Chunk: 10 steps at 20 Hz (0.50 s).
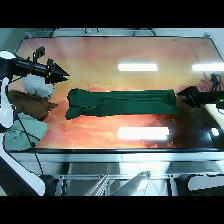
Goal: Fold the shirts.
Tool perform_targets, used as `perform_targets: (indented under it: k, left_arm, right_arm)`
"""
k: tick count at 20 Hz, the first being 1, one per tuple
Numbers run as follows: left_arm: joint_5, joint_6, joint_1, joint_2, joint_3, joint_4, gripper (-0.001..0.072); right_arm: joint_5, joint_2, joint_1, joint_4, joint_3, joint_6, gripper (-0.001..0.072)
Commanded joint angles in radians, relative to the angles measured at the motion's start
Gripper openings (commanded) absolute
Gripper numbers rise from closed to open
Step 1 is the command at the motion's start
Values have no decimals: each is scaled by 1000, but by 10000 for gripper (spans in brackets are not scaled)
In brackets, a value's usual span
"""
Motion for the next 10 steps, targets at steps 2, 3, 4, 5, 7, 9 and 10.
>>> perform_targets:
  k: [2, 3, 4, 5, 7, 9, 10]
  left_arm:
    - [19, -12, -84, 15, 16, 4, 294]
    - [34, -10, -116, 15, 16, 14, 286]
    - [48, -11, -149, 15, 16, 56, 284]
    - [67, -10, -185, 14, 16, 120, 198]
    - [113, -11, -267, 14, 15, 273, 109]
    - [164, -8, -358, 14, 15, 380, 34]
    - [204, -3, -404, 12, 15, 427, 33]
  right_arm:
    - [19, -82, 93, 5, 16, 32, 647]
    - [19, -95, 120, 14, 16, 32, 642]
    - [18, -106, 146, 24, 17, 32, 634]
    - [18, -114, 165, 32, 17, 32, 602]
    - [17, -120, 186, 39, 18, 18, 212]
    - [15, -119, 183, 39, 18, 18, 28]
    - [15, -119, 176, 40, 18, 18, 18]
